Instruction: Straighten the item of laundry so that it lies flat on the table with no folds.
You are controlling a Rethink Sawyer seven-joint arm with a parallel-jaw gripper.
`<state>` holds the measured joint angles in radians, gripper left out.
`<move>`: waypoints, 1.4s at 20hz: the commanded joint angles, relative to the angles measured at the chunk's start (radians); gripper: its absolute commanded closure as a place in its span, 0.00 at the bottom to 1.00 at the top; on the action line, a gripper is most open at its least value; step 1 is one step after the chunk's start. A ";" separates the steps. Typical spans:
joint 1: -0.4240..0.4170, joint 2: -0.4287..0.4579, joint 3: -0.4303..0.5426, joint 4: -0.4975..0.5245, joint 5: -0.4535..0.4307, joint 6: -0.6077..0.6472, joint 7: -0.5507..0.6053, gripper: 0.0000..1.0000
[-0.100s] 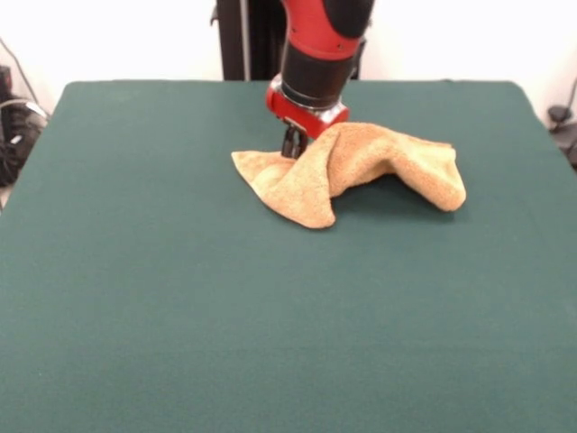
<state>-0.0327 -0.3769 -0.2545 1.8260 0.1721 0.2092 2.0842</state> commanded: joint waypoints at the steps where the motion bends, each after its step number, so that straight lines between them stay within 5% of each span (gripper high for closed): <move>1: -0.058 0.218 0.073 -0.095 -0.048 -0.117 0.071 0.00; 28: -0.177 0.264 0.205 -0.090 -0.087 -0.159 0.096 0.00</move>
<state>-0.1259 -0.4017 -0.1968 1.8316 0.0961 0.2393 2.0842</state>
